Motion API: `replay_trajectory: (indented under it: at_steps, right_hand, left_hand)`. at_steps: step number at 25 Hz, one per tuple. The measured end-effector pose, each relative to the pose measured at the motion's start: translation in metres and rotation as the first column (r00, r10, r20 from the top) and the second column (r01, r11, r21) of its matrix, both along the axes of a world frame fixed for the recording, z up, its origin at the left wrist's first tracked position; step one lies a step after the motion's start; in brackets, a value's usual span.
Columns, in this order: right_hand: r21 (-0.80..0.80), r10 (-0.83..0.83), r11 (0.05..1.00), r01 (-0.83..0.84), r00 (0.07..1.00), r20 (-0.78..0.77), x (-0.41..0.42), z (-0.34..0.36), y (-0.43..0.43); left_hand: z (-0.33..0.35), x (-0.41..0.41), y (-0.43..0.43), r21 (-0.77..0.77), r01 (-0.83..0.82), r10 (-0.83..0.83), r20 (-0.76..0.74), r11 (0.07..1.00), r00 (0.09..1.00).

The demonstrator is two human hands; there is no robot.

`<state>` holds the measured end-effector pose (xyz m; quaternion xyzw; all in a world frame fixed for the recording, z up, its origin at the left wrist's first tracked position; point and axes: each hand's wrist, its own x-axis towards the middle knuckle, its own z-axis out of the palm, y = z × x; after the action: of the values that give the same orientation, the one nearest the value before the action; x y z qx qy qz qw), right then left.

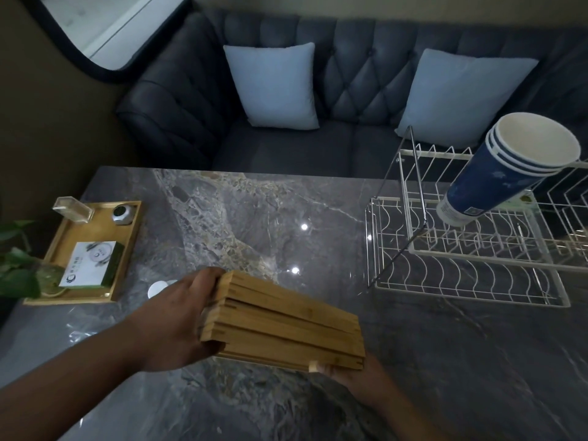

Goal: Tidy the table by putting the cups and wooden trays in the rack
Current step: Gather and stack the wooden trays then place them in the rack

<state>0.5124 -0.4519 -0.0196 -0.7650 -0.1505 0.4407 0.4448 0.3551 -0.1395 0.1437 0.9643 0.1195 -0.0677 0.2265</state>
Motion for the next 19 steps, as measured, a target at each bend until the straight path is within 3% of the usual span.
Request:
replay_trajectory:
  at_steps: [11, 13, 16, 19]
  right_hand:
    - [-0.003, 0.05, 0.999, -0.05, 0.996, 0.073, 0.013, 0.007, -0.019]
    - [-0.061, 0.087, 0.995, -0.076, 0.974, 0.207, 0.014, 0.015, -0.019]
    - [-0.178, 0.265, 0.962, -0.206, 0.855, 0.446, 0.016, 0.033, -0.013]
    - [-0.208, 0.334, 0.943, -0.262, 0.758, 0.56, 0.011, 0.053, 0.007]
  left_hand:
    - [0.021, 0.018, -0.016, 0.068, 0.111, -0.111, 0.001, 0.992, 0.994]
    - [0.026, 0.024, -0.019, 0.071, 0.125, -0.125, 0.002, 0.99, 0.992]
    - [0.032, 0.031, -0.026, 0.08, 0.152, -0.152, -0.002, 0.985, 0.988]
    - [0.036, 0.037, -0.035, 0.101, 0.178, -0.178, -0.009, 0.979, 0.984]
